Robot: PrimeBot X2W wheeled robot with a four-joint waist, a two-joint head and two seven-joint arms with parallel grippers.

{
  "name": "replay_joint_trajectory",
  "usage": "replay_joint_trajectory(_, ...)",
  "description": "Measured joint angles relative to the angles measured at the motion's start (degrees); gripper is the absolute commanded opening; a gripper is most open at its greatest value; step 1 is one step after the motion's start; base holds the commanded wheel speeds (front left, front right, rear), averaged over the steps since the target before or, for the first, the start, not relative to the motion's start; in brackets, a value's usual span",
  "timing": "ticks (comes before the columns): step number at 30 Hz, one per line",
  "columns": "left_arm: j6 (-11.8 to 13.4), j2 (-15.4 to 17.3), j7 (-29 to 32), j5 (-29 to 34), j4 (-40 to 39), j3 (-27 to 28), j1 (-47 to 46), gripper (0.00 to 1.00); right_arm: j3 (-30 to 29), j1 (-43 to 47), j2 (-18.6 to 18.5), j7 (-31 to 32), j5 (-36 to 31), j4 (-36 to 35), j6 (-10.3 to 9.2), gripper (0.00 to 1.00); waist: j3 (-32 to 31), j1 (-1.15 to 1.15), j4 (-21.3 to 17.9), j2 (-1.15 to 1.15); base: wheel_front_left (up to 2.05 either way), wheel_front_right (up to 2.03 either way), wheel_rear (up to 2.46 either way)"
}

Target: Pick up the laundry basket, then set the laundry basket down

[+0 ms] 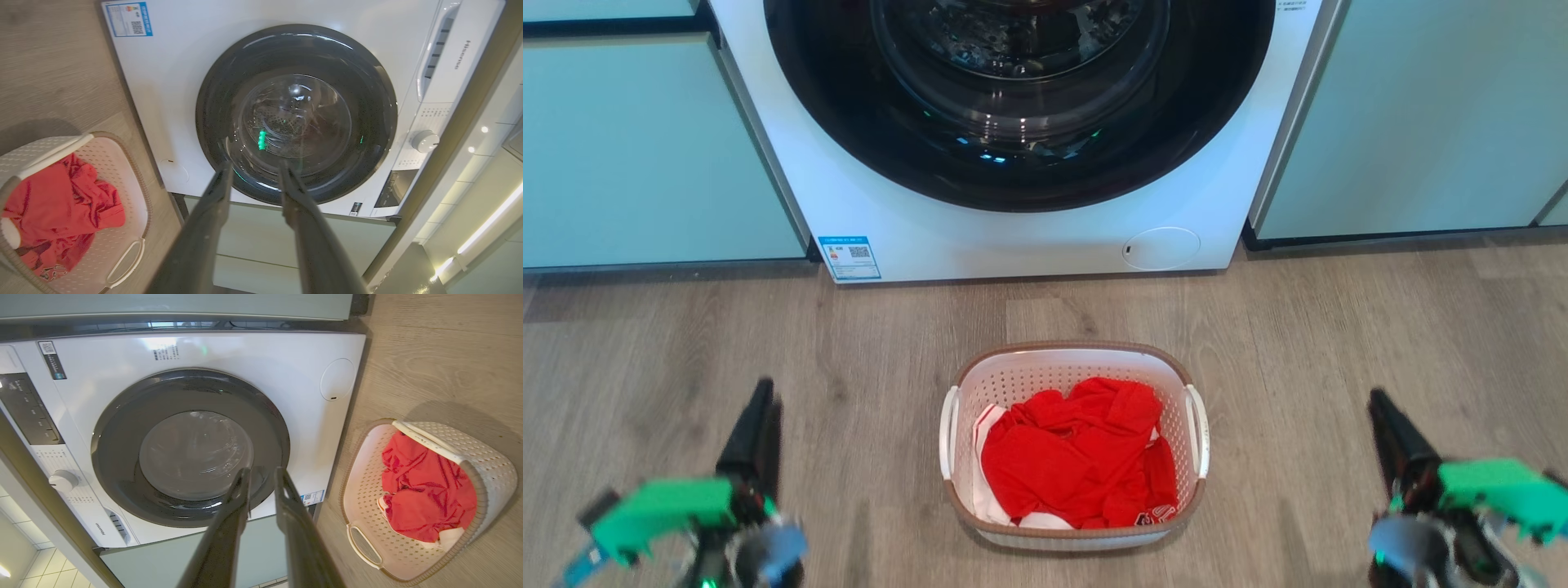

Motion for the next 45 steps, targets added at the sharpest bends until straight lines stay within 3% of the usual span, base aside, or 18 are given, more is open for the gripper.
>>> replay_joint_trajectory(6,0.09,-0.74,-0.46,0.01,2.91,-0.21,4.13,1.00,0.49,3.22,0.36,-0.29,0.00,2.98,-0.01,1.00,-0.01,0.00,-0.01,0.00,0.00,0.00,0.00)
replay_joint_trajectory(22,1.63,-0.71,-3.05,4.67,-1.08,-1.68,3.88,1.00,1.92,3.07,0.36,-2.78,-4.13,1.45,-0.01,1.00,0.02,0.00,-0.07,0.00,0.00,0.00,0.00)
replay_joint_trajectory(32,3.47,-0.70,-4.47,11.63,-4.11,-2.43,3.87,1.00,2.07,3.07,0.36,-4.38,-11.04,-0.68,-0.01,1.00,0.08,0.00,-0.10,0.00,0.00,0.00,0.00)
replay_joint_trajectory(45,5.66,-0.67,-6.64,26.79,-7.57,-5.89,3.87,1.00,4.12,3.07,0.34,-6.31,-24.32,-4.91,-0.01,1.00,0.22,0.00,-0.09,0.00,0.00,0.00,0.00)
